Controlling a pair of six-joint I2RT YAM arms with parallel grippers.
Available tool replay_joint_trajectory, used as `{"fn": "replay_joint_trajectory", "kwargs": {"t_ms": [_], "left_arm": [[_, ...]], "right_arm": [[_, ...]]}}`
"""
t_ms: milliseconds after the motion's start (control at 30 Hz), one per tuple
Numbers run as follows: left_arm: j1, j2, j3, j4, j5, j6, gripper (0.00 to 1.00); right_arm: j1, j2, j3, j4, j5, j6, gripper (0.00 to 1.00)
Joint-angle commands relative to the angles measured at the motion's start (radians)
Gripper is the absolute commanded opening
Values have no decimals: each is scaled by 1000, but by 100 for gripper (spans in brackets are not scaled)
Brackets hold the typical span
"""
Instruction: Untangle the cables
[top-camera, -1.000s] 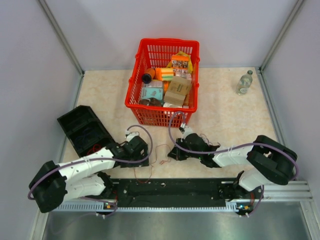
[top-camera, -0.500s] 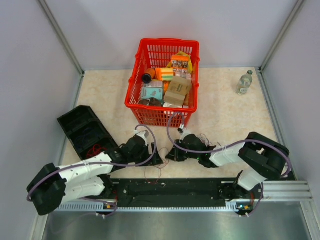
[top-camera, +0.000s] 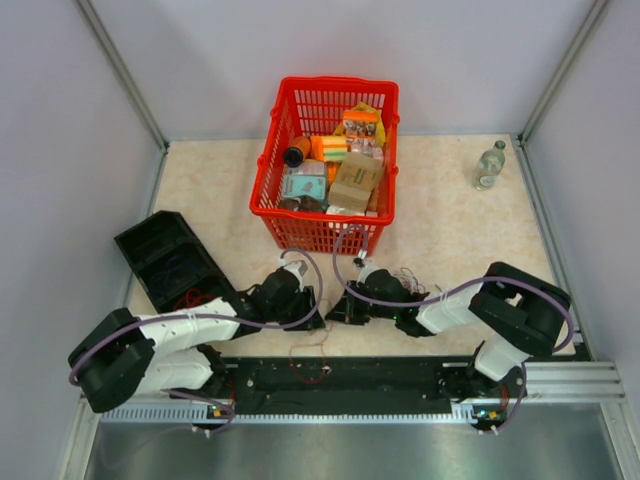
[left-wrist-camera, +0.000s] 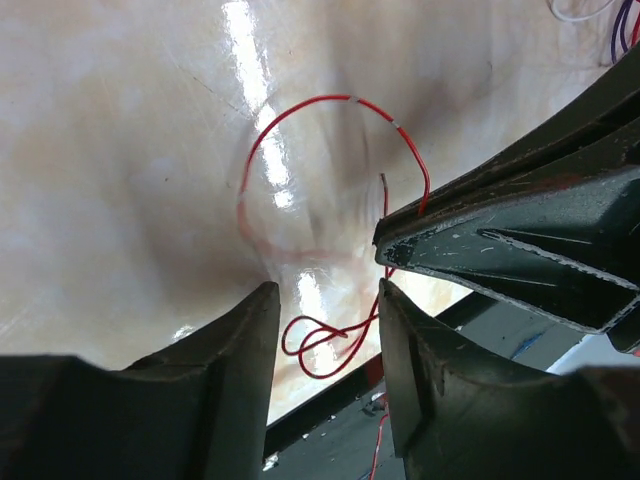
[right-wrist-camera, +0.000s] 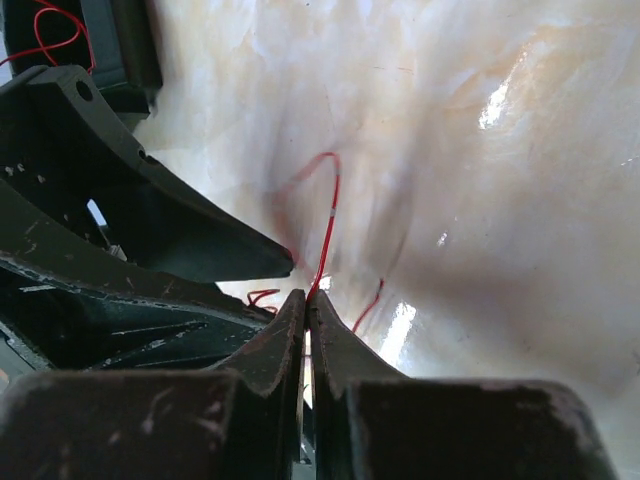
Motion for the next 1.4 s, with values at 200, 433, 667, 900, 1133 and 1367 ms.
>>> {"fn": "replay_joint_trajectory", "kwargs": {"t_ms": [200,433,667,900,1133,1367], "left_arm": [[-17,25,45,19,-17,31,15],[-18,31,98,-70,-71,92,0],[-18,-87,173,-237,-269,107,0],[-14,-289,374,-575,-620,103,0],[86,-350,667,-865,-867,170,0],[207,-316,957,-992,-976,346,0]], "right_arm": [[15,-16,30,54,-5,20,0],[15,-93,52,-73,31,-67,16],[13,-356,112,-450,134,-294,68],[9,-697,170,-765,324,-454,82],[-49,-845,166,-849,400,-468,81],[-121,-908,144,-851,374,-492,81]]}}
